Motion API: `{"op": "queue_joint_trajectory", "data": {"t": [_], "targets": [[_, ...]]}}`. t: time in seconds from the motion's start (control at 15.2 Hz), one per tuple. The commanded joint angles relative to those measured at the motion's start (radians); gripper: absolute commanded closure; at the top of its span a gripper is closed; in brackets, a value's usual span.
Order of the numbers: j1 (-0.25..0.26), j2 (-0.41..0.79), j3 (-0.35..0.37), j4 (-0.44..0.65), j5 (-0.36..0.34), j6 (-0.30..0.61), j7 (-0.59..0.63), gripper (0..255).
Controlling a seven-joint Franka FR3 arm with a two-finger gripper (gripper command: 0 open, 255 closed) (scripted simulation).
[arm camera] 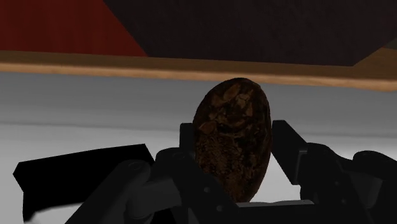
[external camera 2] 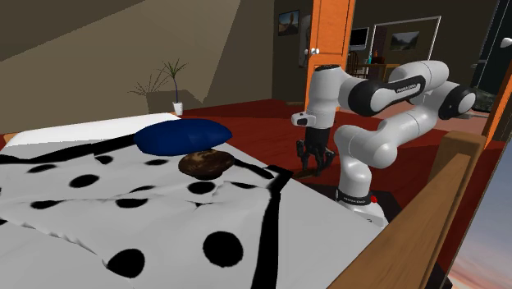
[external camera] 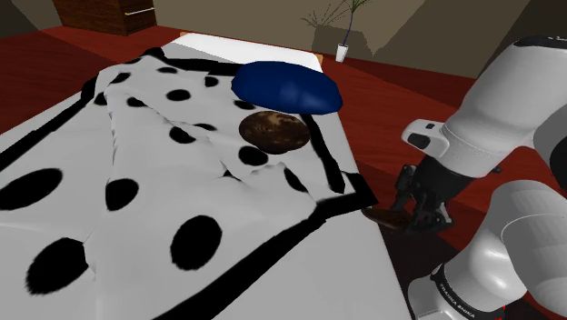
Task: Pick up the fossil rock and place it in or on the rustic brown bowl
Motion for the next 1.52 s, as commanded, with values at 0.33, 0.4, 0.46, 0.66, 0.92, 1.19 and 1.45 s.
{"op": "queue_joint_trajectory", "data": {"t": [0.33, 0.4, 0.46, 0.66, 0.92, 1.19, 1.45], "targets": [[-0.010, 0.017, -0.011, 0.088, -0.013, -0.078, -0.005, 255], [-0.008, 0.015, -0.008, 0.071, -0.010, -0.062, -0.004, 255], [-0.008, 0.015, -0.008, 0.071, -0.010, -0.062, -0.004, 0], [-0.024, 0.182, -0.045, 0.158, 0.001, -0.015, -0.027, 0], [-0.021, 0.179, -0.041, 0.104, 0.005, 0.037, -0.027, 0], [-0.019, 0.181, -0.037, 0.056, 0.010, 0.086, -0.027, 0], [-0.019, 0.181, -0.037, 0.056, 0.010, 0.087, -0.027, 0]]}}
